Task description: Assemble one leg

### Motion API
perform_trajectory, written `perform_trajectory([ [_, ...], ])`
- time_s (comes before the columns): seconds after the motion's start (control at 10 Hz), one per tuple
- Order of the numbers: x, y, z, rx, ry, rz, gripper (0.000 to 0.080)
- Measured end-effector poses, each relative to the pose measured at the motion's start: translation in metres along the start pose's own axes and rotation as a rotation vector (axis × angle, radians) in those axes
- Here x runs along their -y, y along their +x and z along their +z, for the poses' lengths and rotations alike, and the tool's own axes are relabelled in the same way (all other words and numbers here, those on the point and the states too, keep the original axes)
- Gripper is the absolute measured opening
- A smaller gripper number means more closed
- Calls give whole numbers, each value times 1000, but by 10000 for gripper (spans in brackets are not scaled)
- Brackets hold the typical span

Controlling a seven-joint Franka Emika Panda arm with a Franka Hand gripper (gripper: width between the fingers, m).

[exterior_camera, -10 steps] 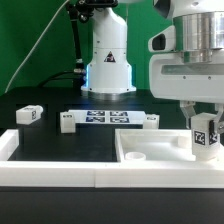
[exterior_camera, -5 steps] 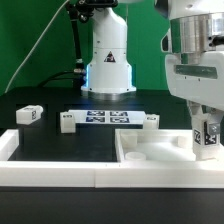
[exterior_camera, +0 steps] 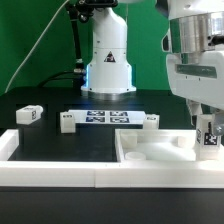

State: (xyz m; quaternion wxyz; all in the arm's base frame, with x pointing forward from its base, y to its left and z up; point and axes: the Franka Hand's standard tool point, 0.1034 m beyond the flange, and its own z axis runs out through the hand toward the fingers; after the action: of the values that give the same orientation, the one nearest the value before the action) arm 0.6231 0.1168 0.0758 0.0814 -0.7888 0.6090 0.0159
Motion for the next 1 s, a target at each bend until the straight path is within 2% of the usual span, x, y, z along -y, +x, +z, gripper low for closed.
perform_trajectory([
  [0.1,0,-2,0,0,-1,-111,612],
  [0.2,0,-3,1,2,-5,-218,638],
  [0.4,-2,-6,2,-11,-28,-455,647],
  [0.5,-2,-6,2,-15,-32,-539,647],
  [0.8,-2,-16,4,-54,-68,-848,649],
  [1.0,-2,-16,4,-63,-91,-1091,649],
])
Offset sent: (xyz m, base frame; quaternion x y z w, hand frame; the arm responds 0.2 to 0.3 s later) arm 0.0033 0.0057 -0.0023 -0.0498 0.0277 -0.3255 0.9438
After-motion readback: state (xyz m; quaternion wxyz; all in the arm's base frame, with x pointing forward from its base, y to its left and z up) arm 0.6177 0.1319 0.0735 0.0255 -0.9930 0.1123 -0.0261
